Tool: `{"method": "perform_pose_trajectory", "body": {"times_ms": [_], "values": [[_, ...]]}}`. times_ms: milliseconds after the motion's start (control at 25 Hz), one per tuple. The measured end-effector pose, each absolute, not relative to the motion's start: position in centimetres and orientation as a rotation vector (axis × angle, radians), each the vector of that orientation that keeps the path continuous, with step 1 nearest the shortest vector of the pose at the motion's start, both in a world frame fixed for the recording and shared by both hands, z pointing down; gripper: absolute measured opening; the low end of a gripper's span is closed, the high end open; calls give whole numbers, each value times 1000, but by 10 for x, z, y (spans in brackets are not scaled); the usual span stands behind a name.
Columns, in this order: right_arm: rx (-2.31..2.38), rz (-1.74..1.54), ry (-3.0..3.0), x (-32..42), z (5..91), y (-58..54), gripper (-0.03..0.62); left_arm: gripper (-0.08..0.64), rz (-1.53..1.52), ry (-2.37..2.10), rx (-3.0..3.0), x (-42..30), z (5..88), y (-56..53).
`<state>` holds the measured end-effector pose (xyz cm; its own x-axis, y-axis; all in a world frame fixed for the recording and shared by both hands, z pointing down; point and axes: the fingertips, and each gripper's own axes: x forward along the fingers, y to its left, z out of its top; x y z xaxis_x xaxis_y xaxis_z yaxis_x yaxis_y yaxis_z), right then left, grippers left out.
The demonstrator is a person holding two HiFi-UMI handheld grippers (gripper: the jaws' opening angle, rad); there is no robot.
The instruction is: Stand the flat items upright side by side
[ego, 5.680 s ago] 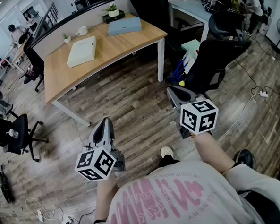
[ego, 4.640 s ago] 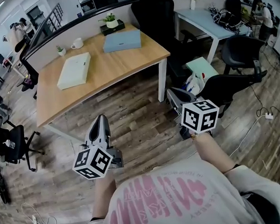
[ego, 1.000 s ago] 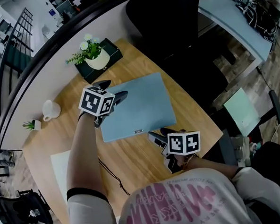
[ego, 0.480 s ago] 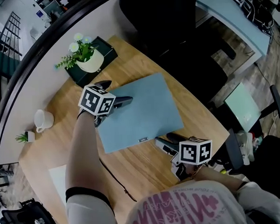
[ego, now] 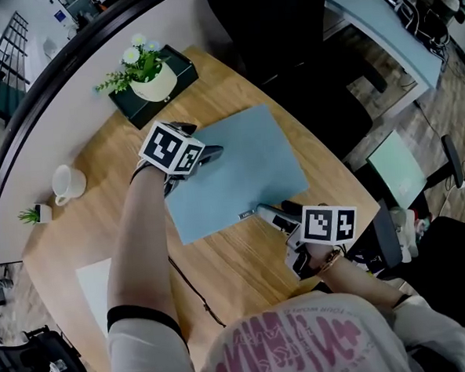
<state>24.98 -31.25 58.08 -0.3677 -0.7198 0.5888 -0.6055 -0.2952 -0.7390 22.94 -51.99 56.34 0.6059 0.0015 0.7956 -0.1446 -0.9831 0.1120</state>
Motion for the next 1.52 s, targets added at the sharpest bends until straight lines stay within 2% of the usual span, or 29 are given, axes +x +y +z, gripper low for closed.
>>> {"method": "perform_pose_trajectory", "body": {"times_ms": [240, 400, 560, 800, 1040, 1320, 1520], "values": [[-1750, -1757, 1806, 270, 579, -314, 405, 328, 1461, -20, 2626, 227, 565, -500], [-1794, -1730, 1819, 297, 578, -312, 405, 327, 1534, 123, 2457, 213, 571, -469], [-1771, -1728, 1885, 310, 573, -319, 410, 359, 1547, 184, 2326, 193, 576, -439], [-1826, -1728, 2186, 307, 582, -320, 428, 362, 1459, -1, 2283, 175, 578, -413], [-1884, -1634, 2400, 302, 584, -317, 451, 365, 1181, -283, 2330, 159, 576, -375], [-1715, -1504, 2735, 277, 571, -305, 451, 365, 1067, -551, 2235, 126, 566, -326], [-1575, -1280, 2999, 241, 545, -317, 451, 364, 929, -774, 2246, 90, 542, -309]]}}
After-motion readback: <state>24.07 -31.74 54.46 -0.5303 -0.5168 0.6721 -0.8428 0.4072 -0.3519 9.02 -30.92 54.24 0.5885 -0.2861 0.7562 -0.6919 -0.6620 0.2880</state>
